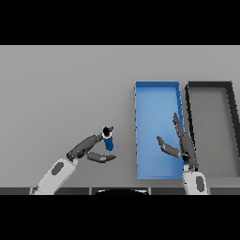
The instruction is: Pick up the blue pipe and place it into the blue bin.
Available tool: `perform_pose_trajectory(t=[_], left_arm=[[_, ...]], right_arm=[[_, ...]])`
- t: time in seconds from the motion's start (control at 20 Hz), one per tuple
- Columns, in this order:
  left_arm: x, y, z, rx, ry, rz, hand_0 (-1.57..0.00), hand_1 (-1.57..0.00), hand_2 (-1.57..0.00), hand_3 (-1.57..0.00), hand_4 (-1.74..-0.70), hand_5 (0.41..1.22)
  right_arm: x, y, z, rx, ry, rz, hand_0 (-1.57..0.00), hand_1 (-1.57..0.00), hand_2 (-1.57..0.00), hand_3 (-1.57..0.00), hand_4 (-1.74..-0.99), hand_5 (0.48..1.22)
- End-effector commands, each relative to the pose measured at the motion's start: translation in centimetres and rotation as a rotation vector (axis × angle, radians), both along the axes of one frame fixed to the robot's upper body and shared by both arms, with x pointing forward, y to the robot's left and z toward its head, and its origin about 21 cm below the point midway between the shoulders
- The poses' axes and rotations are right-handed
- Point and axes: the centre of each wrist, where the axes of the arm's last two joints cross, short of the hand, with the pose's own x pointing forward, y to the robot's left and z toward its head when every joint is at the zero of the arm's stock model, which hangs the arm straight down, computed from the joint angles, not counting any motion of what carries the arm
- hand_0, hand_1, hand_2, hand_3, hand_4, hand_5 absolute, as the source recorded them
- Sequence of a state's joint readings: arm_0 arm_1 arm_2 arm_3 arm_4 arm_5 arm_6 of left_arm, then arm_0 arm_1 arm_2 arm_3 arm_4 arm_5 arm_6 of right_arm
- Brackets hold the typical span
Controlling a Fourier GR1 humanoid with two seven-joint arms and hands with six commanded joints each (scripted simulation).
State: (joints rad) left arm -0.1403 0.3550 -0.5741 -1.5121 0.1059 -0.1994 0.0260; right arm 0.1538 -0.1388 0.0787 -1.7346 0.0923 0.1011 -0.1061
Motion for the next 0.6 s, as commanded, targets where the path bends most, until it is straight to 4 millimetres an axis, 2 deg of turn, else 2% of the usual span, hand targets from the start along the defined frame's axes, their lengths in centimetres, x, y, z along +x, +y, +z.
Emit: perform_pose_trajectory(t=[0.0,0.15,0.3,0.35,0.4,0.45,0.55], left_arm=[[0.3,-0.3,-0.3,0.003,-0.013,-0.002,0.0,0.0,0.0,0.0,-1.11,0.444],[0.8,-1.4,-0.9,-0.009,-0.063,-0.017,0.0,0.0,0.0,0.0,-1.07,0.445],[1.5,-2.8,-1.3,-0.075,-0.039,-0.023,0.0,0.0,-0.02,-0.02,-1.11,0.507],[1.5,-3.1,-1.6,-0.108,-0.032,-0.018,0.0,-0.03,-0.11,-0.1,-1.14,0.55],[1.5,-3.3,-1.8,-0.144,-0.021,-0.006,-0.02,-0.16,-0.29,-0.26,-1.21,0.607],[1.6,-3.7,-1.9,-0.174,0.006,0.006,-0.19,-0.35,-0.48,-0.52,-1.25,0.73],[1.3,-3.9,-2.0,-0.192,0.003,0.037,-0.67,-0.79,-0.87,-0.88,-1.42,0.906]], right_arm=[[-0.2,-0.1,0.1,-0.003,-0.011,0.001,0.0,0.0,0.0,0.0,-1.274,0.603],[-0.1,-0.7,-0.1,-0.012,0.003,-0.016,0.0,0.0,0.0,0.0,-1.267,0.598],[-0.2,-0.2,-0.2,-0.01,-0.001,-0.005,0.0,0.0,0.0,0.0,-1.267,0.6],[-0.3,0.0,0.0,-0.007,-0.01,-0.004,0.0,0.0,0.0,0.0,-1.266,0.601],[-0.1,-0.1,-0.1,-0.012,0.001,-0.011,0.0,0.0,0.0,0.0,-1.261,0.6],[-0.1,-0.3,-0.1,-0.012,0.005,-0.011,0.0,0.0,0.0,0.0,-1.26,0.6],[0.1,-0.4,-0.2,-0.017,0.003,-0.01,0.0,0.0,0.0,0.0,-1.259,0.605]])
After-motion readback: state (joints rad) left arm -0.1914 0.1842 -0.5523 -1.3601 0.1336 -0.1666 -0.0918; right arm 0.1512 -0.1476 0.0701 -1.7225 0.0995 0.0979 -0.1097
